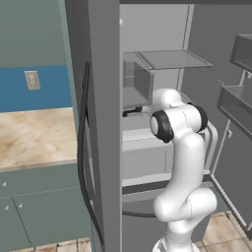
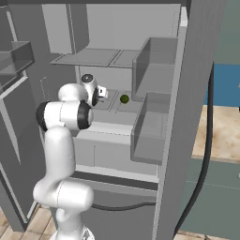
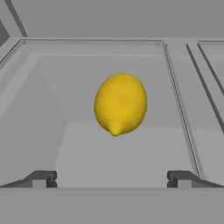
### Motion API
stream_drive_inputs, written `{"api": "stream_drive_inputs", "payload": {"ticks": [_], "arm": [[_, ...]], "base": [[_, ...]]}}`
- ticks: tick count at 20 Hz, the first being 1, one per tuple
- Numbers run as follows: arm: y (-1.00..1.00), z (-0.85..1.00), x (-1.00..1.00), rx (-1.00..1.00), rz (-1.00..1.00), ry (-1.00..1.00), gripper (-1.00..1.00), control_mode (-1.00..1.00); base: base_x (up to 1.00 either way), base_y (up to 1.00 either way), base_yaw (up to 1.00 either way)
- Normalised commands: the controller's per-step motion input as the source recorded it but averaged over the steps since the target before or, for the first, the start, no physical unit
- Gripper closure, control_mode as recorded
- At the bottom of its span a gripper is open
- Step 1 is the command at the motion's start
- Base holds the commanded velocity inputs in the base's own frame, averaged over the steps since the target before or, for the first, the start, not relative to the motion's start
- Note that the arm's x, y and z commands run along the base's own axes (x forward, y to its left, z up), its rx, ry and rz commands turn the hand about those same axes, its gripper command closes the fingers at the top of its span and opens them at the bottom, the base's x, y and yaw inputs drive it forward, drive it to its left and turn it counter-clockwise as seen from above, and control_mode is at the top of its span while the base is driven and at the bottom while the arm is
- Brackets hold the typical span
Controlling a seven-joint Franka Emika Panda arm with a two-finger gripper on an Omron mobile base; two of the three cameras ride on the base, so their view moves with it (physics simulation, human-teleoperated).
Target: Grab the lemon and lime from the fridge, place them in the blender, close the lid, and turn on the blender to create a marinade.
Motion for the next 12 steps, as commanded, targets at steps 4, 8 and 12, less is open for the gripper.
{"api": "stream_drive_inputs", "payload": {"ticks": [4,8,12], "arm": [[0.00,-0.12,0.36,0.00,0.00,0.00,-1.00,-1.00],[0.00,-0.06,0.32,0.00,0.00,0.00,-1.00,-1.00],[0.00,-0.05,0.34,0.00,0.00,0.00,-1.00,-1.00]], "base": [[0.00,0.00,0.00],[0.00,0.00,0.00],[0.00,0.00,0.00]]}}
